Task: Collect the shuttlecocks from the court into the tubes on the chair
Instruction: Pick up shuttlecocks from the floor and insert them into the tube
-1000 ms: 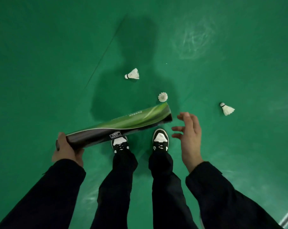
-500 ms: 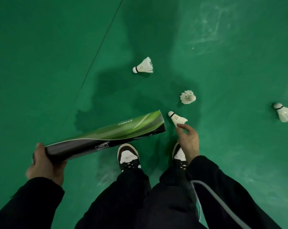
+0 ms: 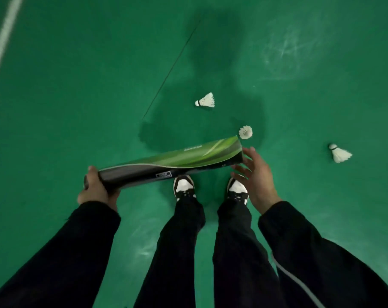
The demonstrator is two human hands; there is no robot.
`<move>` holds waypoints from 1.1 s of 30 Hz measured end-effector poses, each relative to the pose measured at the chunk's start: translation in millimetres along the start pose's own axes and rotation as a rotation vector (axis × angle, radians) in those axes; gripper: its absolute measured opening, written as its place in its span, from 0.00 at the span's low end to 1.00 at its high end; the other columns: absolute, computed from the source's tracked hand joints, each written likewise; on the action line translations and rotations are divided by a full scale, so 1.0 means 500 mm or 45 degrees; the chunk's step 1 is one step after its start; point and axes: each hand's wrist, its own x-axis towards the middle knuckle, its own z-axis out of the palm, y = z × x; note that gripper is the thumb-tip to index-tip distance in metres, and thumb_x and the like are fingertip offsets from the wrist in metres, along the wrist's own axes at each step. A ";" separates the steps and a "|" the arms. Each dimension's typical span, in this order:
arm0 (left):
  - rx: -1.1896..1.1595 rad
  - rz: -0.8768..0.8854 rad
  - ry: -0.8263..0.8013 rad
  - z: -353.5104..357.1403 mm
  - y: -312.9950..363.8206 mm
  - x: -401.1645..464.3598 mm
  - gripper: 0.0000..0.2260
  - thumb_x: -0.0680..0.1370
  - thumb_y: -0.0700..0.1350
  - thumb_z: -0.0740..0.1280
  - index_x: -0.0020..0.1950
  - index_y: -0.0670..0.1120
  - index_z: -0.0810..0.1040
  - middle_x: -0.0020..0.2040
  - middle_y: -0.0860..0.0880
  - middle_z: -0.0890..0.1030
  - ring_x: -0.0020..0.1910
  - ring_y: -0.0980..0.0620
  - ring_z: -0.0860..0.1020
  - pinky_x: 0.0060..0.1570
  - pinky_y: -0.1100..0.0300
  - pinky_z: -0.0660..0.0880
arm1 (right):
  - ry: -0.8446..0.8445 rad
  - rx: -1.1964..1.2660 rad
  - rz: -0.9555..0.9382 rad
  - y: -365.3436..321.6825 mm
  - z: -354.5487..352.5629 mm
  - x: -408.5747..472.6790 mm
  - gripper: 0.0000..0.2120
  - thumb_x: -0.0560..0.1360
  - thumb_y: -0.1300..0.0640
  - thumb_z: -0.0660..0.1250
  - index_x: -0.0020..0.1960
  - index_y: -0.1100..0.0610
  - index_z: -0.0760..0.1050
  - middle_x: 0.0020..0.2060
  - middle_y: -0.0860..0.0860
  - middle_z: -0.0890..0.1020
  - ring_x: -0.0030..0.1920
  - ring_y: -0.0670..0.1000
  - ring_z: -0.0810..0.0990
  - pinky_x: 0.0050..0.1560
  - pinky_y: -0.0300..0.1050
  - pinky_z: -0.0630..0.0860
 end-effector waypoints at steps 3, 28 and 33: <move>-0.087 -0.061 0.024 -0.059 0.077 -0.128 0.29 0.77 0.63 0.71 0.68 0.42 0.73 0.59 0.45 0.79 0.52 0.48 0.81 0.50 0.52 0.83 | -0.141 0.049 -0.058 -0.106 0.039 -0.157 0.22 0.81 0.39 0.62 0.69 0.50 0.75 0.64 0.53 0.81 0.60 0.56 0.82 0.59 0.56 0.81; -0.892 -0.185 -0.344 -0.525 0.857 0.051 0.15 0.82 0.54 0.69 0.60 0.45 0.71 0.63 0.40 0.79 0.60 0.43 0.80 0.55 0.47 0.79 | -0.426 -0.065 -0.043 -0.459 1.156 -0.546 0.33 0.69 0.44 0.77 0.68 0.57 0.74 0.62 0.58 0.83 0.63 0.58 0.81 0.62 0.57 0.78; -1.058 -0.189 -0.246 -0.588 1.064 0.247 0.22 0.83 0.57 0.67 0.70 0.44 0.70 0.65 0.40 0.78 0.61 0.42 0.81 0.46 0.49 0.79 | -0.496 -0.221 0.019 -0.493 1.498 -0.490 0.31 0.70 0.43 0.77 0.68 0.57 0.75 0.61 0.58 0.83 0.61 0.57 0.81 0.53 0.54 0.80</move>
